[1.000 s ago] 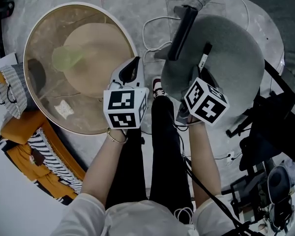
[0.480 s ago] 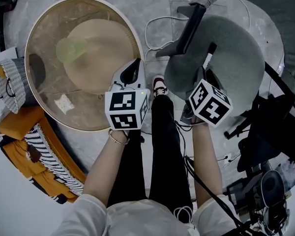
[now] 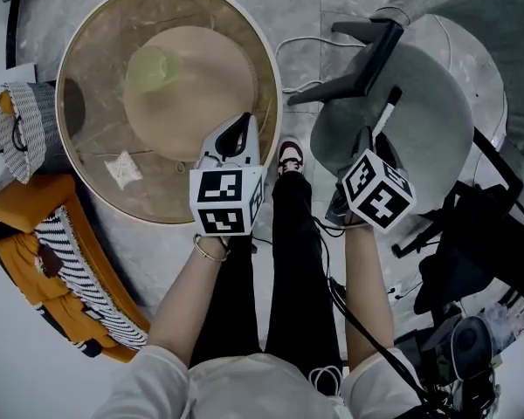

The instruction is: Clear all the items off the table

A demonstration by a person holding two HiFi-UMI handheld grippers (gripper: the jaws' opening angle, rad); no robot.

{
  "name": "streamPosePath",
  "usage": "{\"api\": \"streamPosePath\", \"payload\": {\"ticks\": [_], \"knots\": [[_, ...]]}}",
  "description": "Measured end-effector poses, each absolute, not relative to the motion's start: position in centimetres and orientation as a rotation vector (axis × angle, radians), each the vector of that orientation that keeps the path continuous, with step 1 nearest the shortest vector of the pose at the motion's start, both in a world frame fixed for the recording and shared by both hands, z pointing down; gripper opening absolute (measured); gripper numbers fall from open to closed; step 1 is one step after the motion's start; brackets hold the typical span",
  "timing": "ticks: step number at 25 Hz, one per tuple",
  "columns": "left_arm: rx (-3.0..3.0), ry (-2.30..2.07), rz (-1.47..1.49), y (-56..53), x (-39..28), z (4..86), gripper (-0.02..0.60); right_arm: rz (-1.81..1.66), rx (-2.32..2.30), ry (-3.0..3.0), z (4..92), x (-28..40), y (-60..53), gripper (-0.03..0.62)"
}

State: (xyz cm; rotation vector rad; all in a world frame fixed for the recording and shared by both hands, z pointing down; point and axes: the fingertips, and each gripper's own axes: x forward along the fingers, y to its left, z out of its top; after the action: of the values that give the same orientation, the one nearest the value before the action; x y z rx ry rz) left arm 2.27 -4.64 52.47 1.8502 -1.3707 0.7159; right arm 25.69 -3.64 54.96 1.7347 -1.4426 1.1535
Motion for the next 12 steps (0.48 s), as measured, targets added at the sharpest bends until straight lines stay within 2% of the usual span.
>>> {"api": "streamPosePath", "payload": {"ticks": [6, 12], "knots": [[1.827, -1.412, 0.681, -3.5, -0.4, 51.6, 0.008, 1.048, 1.689, -1.528, 53.4, 21.8, -4.0, 0.138], [1.766, -1.48, 0.64, -1.4, -5.1, 50.7, 0.008, 0.887, 1.541, -1.711, 51.4, 14.0, -3.5, 0.137]]}}
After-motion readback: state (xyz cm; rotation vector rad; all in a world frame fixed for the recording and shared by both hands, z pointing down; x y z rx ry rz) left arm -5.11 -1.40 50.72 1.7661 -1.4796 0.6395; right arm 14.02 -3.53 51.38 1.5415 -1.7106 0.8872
